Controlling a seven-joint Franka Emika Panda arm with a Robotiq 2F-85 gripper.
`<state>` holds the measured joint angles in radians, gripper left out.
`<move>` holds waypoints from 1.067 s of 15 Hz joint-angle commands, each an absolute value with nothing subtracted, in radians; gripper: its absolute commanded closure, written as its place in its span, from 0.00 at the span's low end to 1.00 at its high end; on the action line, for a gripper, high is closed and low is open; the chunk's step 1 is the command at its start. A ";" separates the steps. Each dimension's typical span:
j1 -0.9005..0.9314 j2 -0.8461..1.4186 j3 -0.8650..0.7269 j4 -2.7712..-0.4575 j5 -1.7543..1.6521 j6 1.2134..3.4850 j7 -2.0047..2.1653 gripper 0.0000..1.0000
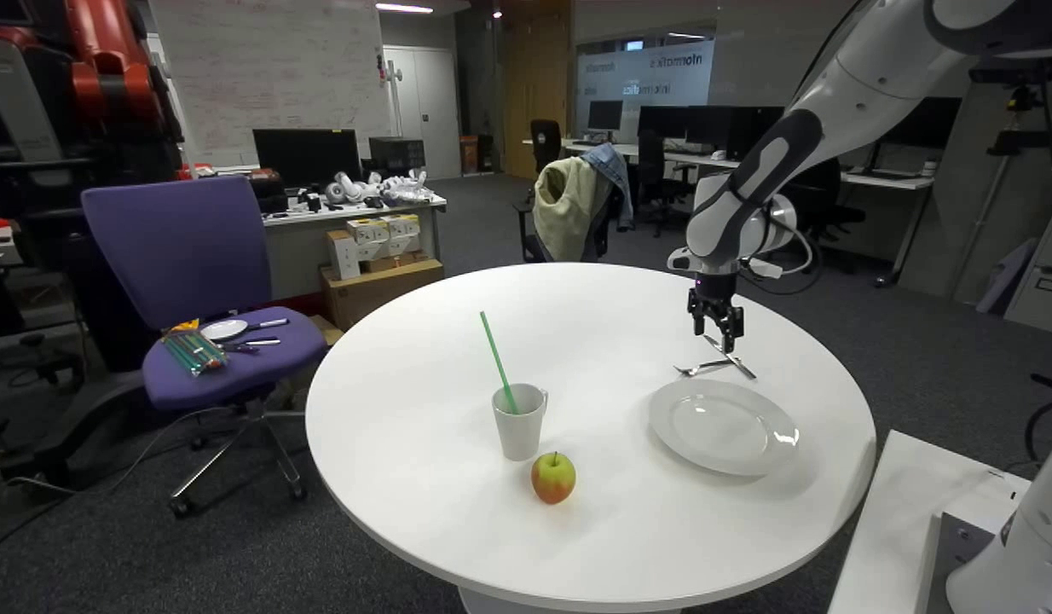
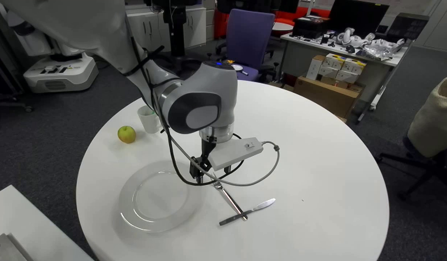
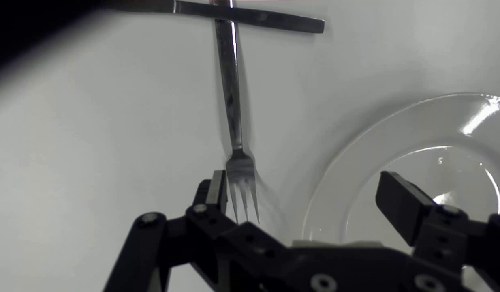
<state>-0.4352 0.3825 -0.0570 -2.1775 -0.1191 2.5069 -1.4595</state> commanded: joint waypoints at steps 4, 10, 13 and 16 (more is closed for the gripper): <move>-0.421 0.444 -0.088 -2.074 -0.022 2.485 -1.451 0.00; -0.413 0.548 -0.113 -1.944 -0.082 2.379 -1.476 0.00; -0.416 0.596 -0.110 -1.881 -0.108 2.302 -1.505 0.00; -0.412 0.631 -0.113 -1.840 -0.132 2.282 -1.510 0.00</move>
<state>-0.4296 0.5992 -0.0938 -1.9031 -0.1043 2.3298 -1.4858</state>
